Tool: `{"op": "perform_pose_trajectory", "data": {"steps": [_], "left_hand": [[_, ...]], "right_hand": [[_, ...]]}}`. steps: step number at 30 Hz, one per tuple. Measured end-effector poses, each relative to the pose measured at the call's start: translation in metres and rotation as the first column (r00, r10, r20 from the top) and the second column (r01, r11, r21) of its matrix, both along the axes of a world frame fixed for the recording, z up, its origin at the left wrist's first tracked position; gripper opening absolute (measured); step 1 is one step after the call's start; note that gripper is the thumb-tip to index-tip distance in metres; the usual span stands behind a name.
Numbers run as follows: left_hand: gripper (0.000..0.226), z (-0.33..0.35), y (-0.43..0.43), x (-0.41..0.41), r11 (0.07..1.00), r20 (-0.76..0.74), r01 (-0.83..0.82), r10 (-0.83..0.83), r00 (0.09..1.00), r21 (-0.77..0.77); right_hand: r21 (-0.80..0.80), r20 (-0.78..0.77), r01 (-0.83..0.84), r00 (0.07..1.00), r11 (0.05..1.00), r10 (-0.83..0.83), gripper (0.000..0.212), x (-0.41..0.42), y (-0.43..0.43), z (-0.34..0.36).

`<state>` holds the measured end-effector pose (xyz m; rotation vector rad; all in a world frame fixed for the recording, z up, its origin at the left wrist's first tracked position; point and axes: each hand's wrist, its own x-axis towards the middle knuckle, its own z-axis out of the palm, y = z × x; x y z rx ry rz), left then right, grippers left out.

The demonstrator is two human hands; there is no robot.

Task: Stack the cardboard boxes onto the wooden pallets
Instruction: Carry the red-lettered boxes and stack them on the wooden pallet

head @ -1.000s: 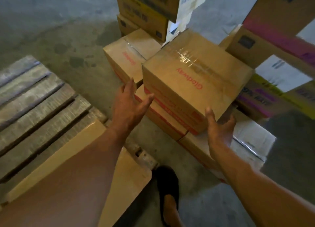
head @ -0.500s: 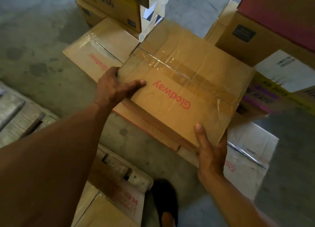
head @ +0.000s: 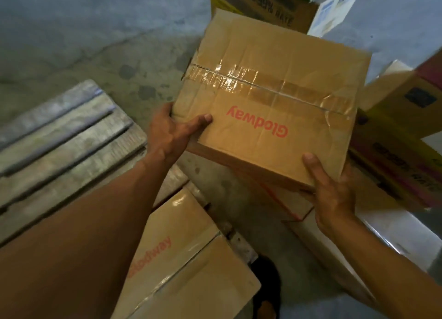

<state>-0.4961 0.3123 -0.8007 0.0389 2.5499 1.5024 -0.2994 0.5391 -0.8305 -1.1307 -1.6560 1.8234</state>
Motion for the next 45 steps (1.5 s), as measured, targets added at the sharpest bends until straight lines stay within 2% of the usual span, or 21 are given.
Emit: {"op": "perform_pose_trajectory", "data": {"steps": [4,7,9,13,16,18,23,28,31,34,37,39,41,45], "left_hand": [[0.096,0.033,-0.131,0.011,0.975,-0.032,-0.221,0.220,0.975,-0.013],[0.103,0.047,-0.231,0.029,0.928,-0.043,-0.372,0.371,0.928,-0.007],[0.101,0.050,-0.291,0.047,0.886,-0.047,-0.464,0.463,0.885,0.000],[0.078,0.047,-0.386,0.092,0.786,-0.062,-0.617,0.619,0.783,0.041],[0.089,0.031,-0.439,0.127,0.691,-0.042,-0.721,0.723,0.690,0.046],[0.097,0.015,-0.465,0.149,0.640,-0.028,-0.766,0.768,0.640,0.052],[0.088,-0.027,-0.505,0.203,0.560,0.035,-0.829,0.828,0.559,-0.003],[0.082,-0.068,-0.528,0.246,0.503,0.123,-0.863,0.861,0.494,-0.054],[0.078,-0.084,-0.537,0.261,0.487,0.151,-0.871,0.868,0.473,-0.072],[0.080,-0.096,-0.552,0.265,0.491,0.171,-0.862,0.867,0.468,-0.128],[0.098,-0.104,-0.567,0.269,0.490,0.150,-0.829,0.872,0.466,-0.271],[0.095,-0.103,-0.573,0.270,0.495,0.164,-0.780,0.867,0.470,-0.382],[0.088,-0.106,-0.578,0.270,0.513,0.171,-0.751,0.855,0.489,-0.416],[0.094,-0.114,-0.581,0.268,0.544,0.177,-0.675,0.826,0.535,-0.498]], "right_hand": [[0.000,-0.053,-0.218,0.975,0.976,0.218,0.072,-0.050,-0.093,0.022],[0.036,-0.079,-0.369,0.925,0.929,0.371,0.078,-0.086,-0.168,0.036],[0.066,-0.070,-0.476,0.874,0.877,0.480,0.074,-0.105,-0.218,0.043],[0.069,-0.064,-0.667,0.739,0.742,0.671,0.062,-0.129,-0.313,0.051],[0.067,-0.038,-0.761,0.644,0.645,0.764,0.053,-0.135,-0.371,0.044],[0.052,-0.013,-0.804,0.593,0.592,0.805,0.054,-0.131,-0.402,0.032],[0.016,0.050,-0.854,0.521,0.521,0.852,0.051,-0.107,-0.457,-0.010],[-0.005,0.151,-0.899,0.433,0.439,0.889,0.080,-0.079,-0.484,-0.053],[0.033,0.187,-0.909,0.414,0.415,0.891,0.077,-0.067,-0.494,-0.068],[0.051,0.204,-0.921,0.389,0.387,0.898,0.072,-0.059,-0.504,-0.079],[0.042,0.219,-0.929,0.368,0.368,0.904,0.065,-0.051,-0.515,-0.088],[0.051,0.231,-0.929,0.369,0.367,0.900,0.061,-0.045,-0.519,-0.094],[0.077,0.266,-0.932,0.361,0.354,0.894,0.059,-0.040,-0.520,-0.099],[0.120,0.367,-0.938,0.345,0.324,0.864,0.066,-0.038,-0.523,-0.107]]}}
